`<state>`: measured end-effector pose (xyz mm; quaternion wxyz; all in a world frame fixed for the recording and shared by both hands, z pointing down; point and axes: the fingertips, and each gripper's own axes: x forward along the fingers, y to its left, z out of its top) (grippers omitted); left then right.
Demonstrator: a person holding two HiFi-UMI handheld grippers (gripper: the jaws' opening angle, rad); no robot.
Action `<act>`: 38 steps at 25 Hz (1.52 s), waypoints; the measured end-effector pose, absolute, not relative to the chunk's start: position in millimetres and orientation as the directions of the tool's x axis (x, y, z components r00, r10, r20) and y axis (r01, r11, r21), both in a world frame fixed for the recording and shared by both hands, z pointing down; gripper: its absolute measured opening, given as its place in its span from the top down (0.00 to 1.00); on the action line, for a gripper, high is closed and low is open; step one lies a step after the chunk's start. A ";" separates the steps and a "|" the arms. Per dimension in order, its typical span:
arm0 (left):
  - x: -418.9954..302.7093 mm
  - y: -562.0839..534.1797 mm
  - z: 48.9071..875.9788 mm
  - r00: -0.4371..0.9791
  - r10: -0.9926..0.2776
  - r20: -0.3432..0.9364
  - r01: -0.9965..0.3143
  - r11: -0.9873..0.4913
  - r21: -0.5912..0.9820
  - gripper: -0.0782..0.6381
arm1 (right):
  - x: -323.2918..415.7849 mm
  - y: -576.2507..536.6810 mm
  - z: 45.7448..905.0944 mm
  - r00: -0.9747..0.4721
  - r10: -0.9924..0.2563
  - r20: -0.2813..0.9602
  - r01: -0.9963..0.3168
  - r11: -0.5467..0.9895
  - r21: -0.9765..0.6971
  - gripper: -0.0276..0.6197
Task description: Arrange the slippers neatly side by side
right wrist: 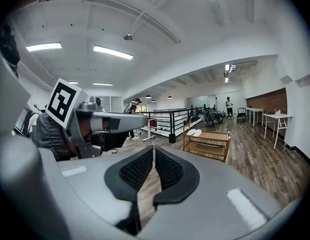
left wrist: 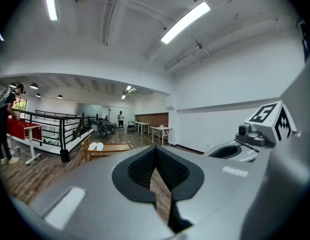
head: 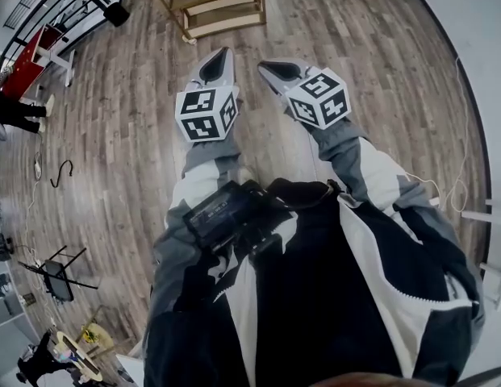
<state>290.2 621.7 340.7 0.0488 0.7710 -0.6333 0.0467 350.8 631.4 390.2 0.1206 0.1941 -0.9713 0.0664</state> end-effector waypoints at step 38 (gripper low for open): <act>44.4 387.0 374.8 0.184 -0.970 0.157 -0.982 -0.176 0.064 0.89 | 132.3 353.7 385.4 -0.855 -0.458 0.243 -0.481 0.875 -0.046 0.92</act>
